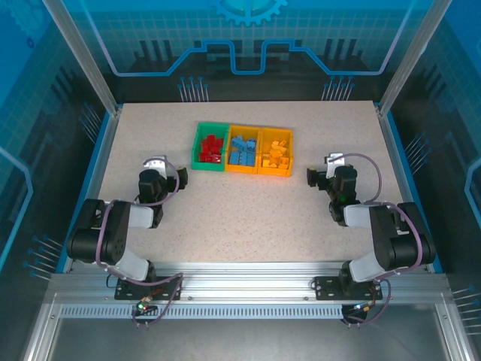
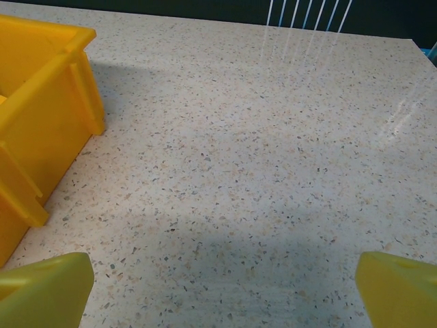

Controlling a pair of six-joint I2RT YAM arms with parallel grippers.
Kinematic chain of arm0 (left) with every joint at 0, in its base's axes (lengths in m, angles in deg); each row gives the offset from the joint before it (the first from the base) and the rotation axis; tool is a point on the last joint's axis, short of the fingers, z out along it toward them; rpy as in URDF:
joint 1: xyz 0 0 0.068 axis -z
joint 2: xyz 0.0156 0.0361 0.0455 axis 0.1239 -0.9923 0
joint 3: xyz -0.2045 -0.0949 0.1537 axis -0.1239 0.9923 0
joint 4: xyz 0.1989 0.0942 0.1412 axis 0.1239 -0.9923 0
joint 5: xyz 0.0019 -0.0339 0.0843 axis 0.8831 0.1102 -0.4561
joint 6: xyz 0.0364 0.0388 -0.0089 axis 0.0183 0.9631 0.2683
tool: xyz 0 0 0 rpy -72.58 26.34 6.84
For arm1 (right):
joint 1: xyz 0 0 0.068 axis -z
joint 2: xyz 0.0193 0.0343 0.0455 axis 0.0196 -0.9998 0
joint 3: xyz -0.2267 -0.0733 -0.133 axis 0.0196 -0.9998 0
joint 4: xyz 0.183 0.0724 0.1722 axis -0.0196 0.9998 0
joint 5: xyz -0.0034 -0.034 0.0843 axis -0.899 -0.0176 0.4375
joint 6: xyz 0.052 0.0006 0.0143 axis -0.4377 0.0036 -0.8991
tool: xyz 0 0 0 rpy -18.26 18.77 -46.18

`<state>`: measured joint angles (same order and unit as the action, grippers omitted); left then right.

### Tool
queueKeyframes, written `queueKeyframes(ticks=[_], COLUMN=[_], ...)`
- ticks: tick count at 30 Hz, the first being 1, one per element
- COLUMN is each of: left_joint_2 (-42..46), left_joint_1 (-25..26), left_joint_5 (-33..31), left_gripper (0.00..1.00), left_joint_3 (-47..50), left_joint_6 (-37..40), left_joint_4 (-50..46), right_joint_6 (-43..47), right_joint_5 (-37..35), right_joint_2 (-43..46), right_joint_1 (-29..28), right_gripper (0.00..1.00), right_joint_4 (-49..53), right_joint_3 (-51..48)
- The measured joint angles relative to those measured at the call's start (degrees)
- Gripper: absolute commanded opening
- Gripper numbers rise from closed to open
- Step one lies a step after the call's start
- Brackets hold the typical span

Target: Sort the legos into containers by color

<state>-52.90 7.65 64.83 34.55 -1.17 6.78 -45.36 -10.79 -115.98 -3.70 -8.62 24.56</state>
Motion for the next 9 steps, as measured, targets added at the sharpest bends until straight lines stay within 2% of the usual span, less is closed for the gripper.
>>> queueKeyframes(ticks=[9], left_joint_2=[0.0], left_joint_1=[0.0], left_joint_5=[0.0], left_gripper=[0.99], left_joint_3=[0.0], left_joint_6=[0.6], left_joint_4=[0.0], right_joint_6=[0.3], right_joint_5=[1.0], right_joint_2=[0.0], right_joint_1=[0.0], right_gripper=[1.0], right_joint_4=[0.0], right_joint_3=[0.0])
